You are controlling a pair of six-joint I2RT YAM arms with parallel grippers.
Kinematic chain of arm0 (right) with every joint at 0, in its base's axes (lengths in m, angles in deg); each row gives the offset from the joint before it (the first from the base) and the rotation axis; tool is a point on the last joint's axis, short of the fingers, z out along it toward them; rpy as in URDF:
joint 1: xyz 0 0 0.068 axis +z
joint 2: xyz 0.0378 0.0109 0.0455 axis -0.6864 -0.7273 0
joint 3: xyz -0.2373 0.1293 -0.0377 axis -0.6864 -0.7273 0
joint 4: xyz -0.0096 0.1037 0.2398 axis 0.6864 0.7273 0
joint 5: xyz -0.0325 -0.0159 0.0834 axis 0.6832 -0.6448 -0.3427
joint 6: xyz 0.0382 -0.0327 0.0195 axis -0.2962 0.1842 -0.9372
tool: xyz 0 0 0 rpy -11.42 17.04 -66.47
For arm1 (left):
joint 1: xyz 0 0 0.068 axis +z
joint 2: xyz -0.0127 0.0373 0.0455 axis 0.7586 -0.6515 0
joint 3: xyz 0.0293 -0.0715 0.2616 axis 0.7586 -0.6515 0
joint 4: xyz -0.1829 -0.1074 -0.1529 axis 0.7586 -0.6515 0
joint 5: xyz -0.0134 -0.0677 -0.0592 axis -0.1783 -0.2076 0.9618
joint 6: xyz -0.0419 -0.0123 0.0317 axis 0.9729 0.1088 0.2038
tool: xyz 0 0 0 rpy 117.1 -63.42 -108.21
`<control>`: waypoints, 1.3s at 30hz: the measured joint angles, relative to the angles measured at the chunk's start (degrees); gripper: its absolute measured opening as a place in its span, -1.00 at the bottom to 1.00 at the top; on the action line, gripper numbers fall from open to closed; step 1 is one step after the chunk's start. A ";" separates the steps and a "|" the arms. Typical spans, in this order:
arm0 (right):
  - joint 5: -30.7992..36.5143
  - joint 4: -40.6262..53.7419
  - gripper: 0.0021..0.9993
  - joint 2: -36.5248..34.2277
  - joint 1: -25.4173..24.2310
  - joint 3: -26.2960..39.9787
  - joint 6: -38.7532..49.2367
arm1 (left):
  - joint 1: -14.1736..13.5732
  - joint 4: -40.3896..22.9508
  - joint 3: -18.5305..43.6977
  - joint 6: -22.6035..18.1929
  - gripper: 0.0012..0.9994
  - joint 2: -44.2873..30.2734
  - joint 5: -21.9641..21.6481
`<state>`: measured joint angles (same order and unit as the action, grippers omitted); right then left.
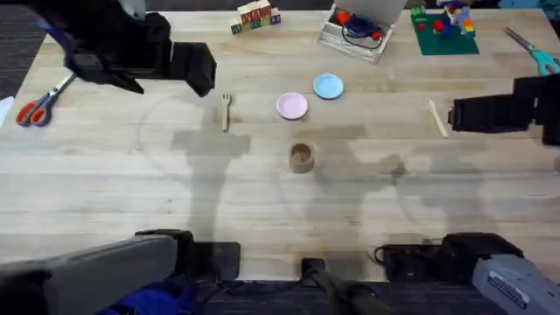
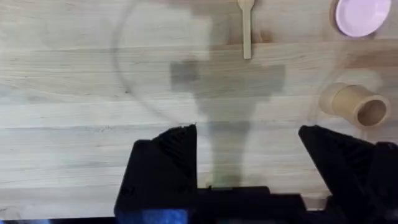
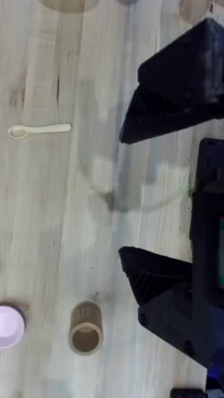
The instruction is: Pick up a utensil and set it on the pink plate, then put the other utensil in the container.
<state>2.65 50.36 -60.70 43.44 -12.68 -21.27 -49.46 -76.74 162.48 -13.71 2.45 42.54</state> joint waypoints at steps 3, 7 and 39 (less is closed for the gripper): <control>0.00 0.02 0.99 0.00 0.00 0.00 0.00 | 0.00 0.43 0.00 0.00 0.99 -2.62 0.57; 0.00 0.00 0.99 0.00 0.00 0.00 0.00 | 0.00 2.08 0.00 0.02 0.99 -5.54 1.20; 0.00 0.05 0.99 0.00 0.00 0.00 0.00 | -5.41 23.17 -10.34 4.84 0.99 -12.36 1.49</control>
<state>2.65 50.41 -60.70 43.44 -12.68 -21.27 -54.87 -53.57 152.14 -8.86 -9.90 44.03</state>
